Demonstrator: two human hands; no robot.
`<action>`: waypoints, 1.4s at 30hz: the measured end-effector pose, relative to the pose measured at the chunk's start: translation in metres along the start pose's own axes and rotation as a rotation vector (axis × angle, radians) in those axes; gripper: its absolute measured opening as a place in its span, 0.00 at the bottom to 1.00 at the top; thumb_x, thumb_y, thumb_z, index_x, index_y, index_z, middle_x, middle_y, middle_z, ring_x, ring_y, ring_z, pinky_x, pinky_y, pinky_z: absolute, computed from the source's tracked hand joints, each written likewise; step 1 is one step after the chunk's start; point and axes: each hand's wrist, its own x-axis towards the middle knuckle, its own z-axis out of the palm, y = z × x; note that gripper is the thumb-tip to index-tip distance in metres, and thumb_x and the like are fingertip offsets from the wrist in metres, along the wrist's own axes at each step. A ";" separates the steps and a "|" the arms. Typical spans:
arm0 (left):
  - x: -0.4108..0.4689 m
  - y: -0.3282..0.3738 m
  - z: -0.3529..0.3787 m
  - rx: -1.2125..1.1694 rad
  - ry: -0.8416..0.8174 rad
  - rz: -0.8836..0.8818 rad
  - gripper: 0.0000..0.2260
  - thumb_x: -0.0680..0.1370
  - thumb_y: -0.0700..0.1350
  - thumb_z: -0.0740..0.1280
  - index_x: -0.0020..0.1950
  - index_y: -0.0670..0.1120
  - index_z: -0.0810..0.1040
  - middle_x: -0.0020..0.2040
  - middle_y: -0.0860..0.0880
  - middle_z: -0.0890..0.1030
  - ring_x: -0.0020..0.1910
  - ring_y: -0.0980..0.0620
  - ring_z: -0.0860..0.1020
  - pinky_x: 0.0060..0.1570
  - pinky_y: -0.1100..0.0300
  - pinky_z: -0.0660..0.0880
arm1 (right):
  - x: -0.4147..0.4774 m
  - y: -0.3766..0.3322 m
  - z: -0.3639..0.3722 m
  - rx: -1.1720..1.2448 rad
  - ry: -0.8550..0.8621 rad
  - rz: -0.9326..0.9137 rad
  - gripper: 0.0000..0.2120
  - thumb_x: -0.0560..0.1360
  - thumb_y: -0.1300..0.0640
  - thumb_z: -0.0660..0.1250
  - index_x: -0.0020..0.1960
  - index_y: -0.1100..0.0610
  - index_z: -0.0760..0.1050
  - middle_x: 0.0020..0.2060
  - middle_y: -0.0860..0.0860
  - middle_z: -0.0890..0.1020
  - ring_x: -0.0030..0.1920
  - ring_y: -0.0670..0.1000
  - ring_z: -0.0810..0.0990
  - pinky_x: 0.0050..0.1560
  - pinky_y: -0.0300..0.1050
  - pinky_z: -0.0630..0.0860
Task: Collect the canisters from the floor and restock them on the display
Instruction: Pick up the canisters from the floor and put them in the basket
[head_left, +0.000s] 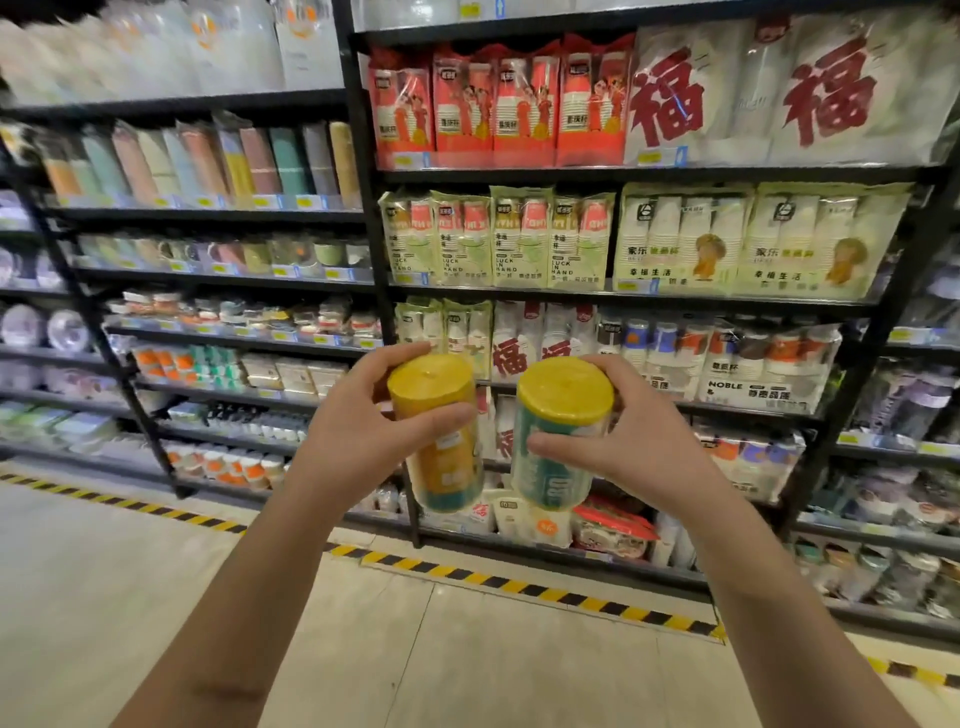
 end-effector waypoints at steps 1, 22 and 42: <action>-0.008 0.002 -0.003 0.003 0.037 -0.016 0.35 0.60 0.61 0.79 0.66 0.64 0.75 0.58 0.60 0.81 0.55 0.60 0.81 0.49 0.59 0.81 | 0.000 -0.001 0.002 0.017 -0.026 -0.016 0.40 0.56 0.34 0.79 0.64 0.38 0.67 0.54 0.34 0.75 0.51 0.32 0.74 0.40 0.26 0.69; -0.382 0.098 -0.060 0.362 0.945 -0.396 0.36 0.58 0.61 0.81 0.65 0.61 0.76 0.56 0.62 0.82 0.55 0.62 0.80 0.55 0.60 0.80 | -0.147 -0.115 0.148 0.376 -0.885 -0.516 0.38 0.56 0.39 0.84 0.62 0.38 0.72 0.54 0.36 0.81 0.55 0.37 0.79 0.55 0.43 0.78; -0.912 0.269 -0.063 0.562 1.665 -0.713 0.30 0.65 0.54 0.82 0.64 0.63 0.75 0.55 0.60 0.83 0.52 0.63 0.82 0.48 0.66 0.78 | -0.655 -0.360 0.250 0.524 -1.580 -0.997 0.34 0.60 0.38 0.82 0.61 0.33 0.69 0.53 0.31 0.77 0.51 0.27 0.75 0.48 0.34 0.73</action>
